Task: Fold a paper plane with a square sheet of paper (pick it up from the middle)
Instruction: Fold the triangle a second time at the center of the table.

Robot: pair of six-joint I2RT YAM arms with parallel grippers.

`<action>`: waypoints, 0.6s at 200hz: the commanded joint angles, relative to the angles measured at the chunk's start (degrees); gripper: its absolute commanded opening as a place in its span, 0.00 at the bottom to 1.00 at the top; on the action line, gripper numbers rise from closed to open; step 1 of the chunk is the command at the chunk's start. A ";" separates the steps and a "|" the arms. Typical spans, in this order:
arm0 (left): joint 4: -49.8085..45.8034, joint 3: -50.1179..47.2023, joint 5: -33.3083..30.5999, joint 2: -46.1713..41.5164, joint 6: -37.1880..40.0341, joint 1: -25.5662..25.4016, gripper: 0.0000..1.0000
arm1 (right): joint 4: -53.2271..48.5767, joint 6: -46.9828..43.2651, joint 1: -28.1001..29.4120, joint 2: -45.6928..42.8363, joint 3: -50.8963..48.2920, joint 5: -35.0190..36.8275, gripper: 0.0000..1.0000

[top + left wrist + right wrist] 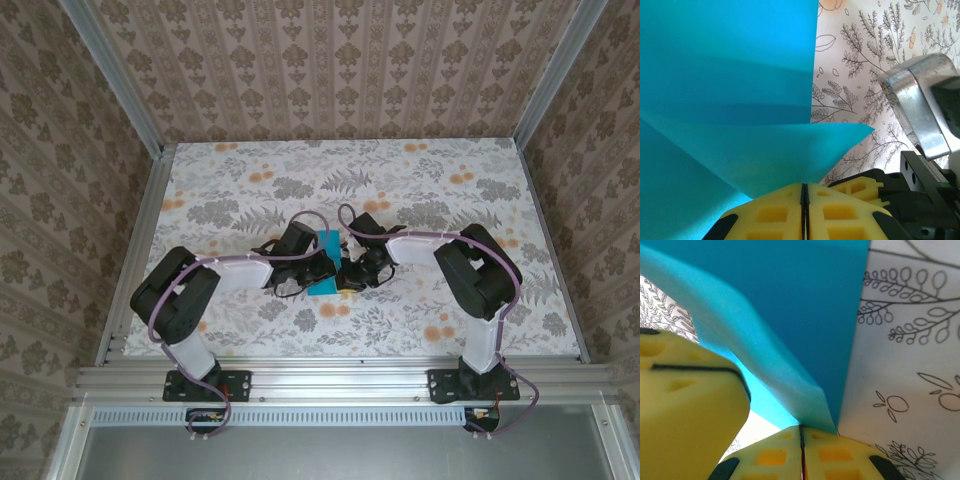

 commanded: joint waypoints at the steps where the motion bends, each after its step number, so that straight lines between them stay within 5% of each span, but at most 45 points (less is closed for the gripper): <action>1: -1.09 0.72 -0.26 2.75 -1.03 -0.41 0.10 | -3.93 0.09 0.21 3.52 -1.27 5.22 0.09; 120: -5.89 0.71 -3.40 4.37 -1.54 -0.15 0.06 | 0.12 0.35 -1.11 -3.45 1.28 1.70 0.12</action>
